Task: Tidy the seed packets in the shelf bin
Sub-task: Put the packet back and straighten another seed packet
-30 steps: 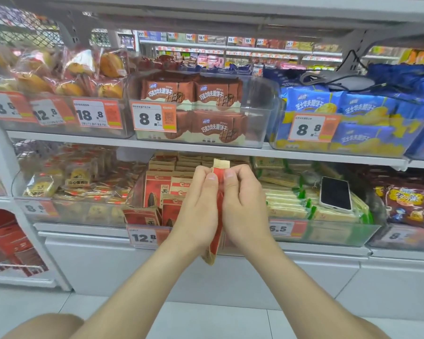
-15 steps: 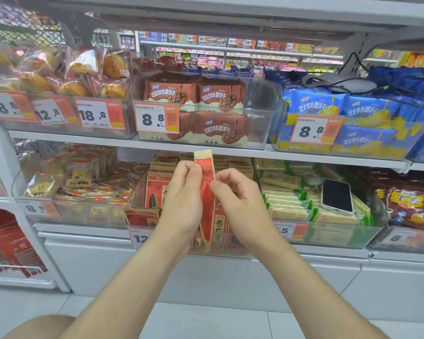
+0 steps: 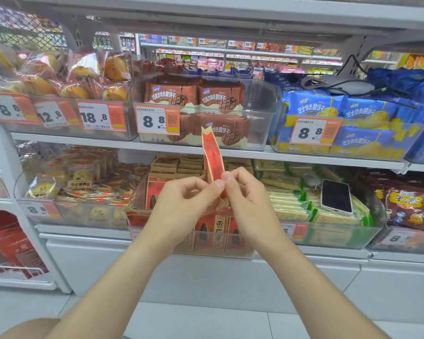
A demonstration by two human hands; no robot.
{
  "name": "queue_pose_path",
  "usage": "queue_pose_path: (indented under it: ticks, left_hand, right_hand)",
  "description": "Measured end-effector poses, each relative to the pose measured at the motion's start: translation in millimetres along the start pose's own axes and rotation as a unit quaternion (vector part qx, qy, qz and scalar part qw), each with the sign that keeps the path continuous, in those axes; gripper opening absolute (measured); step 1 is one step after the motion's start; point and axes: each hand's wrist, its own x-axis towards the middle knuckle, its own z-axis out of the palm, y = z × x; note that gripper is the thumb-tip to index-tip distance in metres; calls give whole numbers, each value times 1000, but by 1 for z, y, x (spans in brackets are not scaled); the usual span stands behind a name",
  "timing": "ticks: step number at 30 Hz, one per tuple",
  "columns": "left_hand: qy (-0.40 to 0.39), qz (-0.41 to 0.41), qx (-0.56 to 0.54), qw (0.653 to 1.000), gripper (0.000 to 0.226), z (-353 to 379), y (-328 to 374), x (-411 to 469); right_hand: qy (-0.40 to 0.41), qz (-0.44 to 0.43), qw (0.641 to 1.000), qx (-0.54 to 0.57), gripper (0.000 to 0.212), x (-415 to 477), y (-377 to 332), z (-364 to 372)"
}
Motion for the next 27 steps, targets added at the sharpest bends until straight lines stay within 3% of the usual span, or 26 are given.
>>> queue_pose_path:
  ticks: [4, 12, 18, 23, 25, 27]
  left_hand:
    - [-12, 36, 79, 996, 26, -6, -5, 3]
    - [-64, 34, 63, 995, 24, -11, -3, 4]
    - [-60, 21, 56, 996, 25, -12, -1, 3]
    - [-36, -22, -23, 999, 17, -15, -1, 6]
    - [-46, -34, -72, 996, 13, -15, 1, 6]
    - [-63, -44, -137, 988, 28, -14, 5, 5]
  right_hand:
    - [20, -17, 999, -34, 33, -1, -2, -1]
    - [49, -32, 986, -158, 39, 5, 9, -1]
    - [41, -8, 993, -110, 39, 4, 9, 2]
    - [20, 90, 995, 40, 43, 2, -3, -1]
    - [19, 84, 996, 32, 33, 1, -4, -4]
    - [38, 46, 998, -26, 22, -1, -1, -5]
